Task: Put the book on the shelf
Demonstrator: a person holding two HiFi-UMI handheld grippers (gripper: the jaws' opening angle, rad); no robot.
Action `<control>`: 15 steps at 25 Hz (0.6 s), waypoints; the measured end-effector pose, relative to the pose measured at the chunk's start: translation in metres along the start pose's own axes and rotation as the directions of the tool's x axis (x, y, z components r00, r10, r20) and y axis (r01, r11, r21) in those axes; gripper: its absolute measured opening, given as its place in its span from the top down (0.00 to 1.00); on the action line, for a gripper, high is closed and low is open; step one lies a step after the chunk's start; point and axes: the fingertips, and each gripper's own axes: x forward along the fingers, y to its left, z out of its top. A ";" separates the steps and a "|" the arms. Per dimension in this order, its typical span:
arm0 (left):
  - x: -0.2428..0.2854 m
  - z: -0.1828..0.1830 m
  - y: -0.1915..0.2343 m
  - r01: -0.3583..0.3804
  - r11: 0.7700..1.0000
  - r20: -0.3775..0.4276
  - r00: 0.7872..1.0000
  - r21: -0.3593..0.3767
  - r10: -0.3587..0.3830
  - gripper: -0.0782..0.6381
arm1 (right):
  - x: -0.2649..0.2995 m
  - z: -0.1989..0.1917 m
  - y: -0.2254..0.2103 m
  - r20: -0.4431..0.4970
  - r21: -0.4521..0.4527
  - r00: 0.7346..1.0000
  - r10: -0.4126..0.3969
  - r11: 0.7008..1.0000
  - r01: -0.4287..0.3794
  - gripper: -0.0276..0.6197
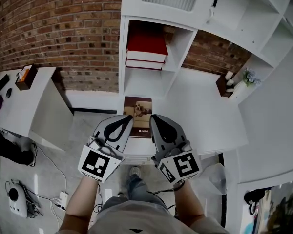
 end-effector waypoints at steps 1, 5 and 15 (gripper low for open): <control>-0.003 0.001 -0.002 -0.001 1.000 0.002 1.000 -0.002 0.001 0.87 | -0.003 0.001 0.003 0.002 -0.002 1.000 0.001 1.000 -0.001 0.94; -0.013 0.006 -0.009 -0.003 1.000 0.015 1.000 -0.001 0.003 0.87 | -0.011 0.005 0.012 0.011 -0.006 1.000 0.006 1.000 -0.006 0.94; -0.020 0.012 -0.014 0.000 1.000 0.025 1.000 -0.004 0.000 0.87 | -0.017 0.014 0.020 0.021 -0.015 1.000 0.015 1.000 -0.015 0.95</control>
